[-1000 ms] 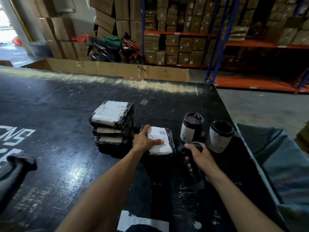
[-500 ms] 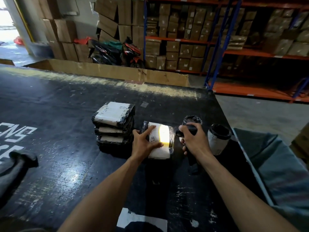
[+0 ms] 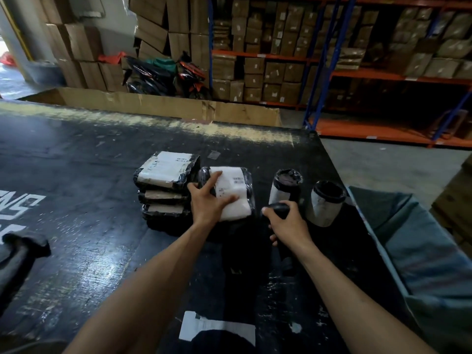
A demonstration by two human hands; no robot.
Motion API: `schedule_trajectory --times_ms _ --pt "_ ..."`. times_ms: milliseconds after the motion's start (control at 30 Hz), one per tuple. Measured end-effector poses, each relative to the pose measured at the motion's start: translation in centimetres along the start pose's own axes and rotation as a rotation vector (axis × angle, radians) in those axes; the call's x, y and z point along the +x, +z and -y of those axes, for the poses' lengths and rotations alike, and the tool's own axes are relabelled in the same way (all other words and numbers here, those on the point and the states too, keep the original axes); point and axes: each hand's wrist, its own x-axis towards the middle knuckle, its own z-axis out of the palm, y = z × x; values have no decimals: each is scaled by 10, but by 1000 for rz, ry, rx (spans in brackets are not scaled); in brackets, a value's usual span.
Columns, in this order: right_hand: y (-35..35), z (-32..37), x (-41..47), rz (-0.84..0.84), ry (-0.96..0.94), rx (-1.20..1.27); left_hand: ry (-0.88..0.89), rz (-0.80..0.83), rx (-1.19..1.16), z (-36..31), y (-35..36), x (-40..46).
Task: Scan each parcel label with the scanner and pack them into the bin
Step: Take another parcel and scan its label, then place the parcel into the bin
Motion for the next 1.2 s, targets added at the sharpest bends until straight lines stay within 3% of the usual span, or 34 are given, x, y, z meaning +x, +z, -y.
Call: schedule_trajectory --times_ms 367,467,633,733,867,1033,1200 --pt "-1 -45 5 103 128 -356 34 22 -150 -46 12 10" --pt "-28 -29 7 3 46 -571 78 52 -160 -70 29 10" --pt "-121 -4 24 -287 -323 -1 137 155 -192 -117 82 8" --pt "-180 -1 44 -233 -409 126 150 261 -238 -149 133 -1" --pt "-245 -19 78 -153 -455 99 145 411 -294 -185 216 -25" --pt "-329 -89 132 -180 -330 121 27 595 -294 -203 333 -66" --pt "-380 -185 180 -216 -113 151 46 724 265 -164 416 -83"
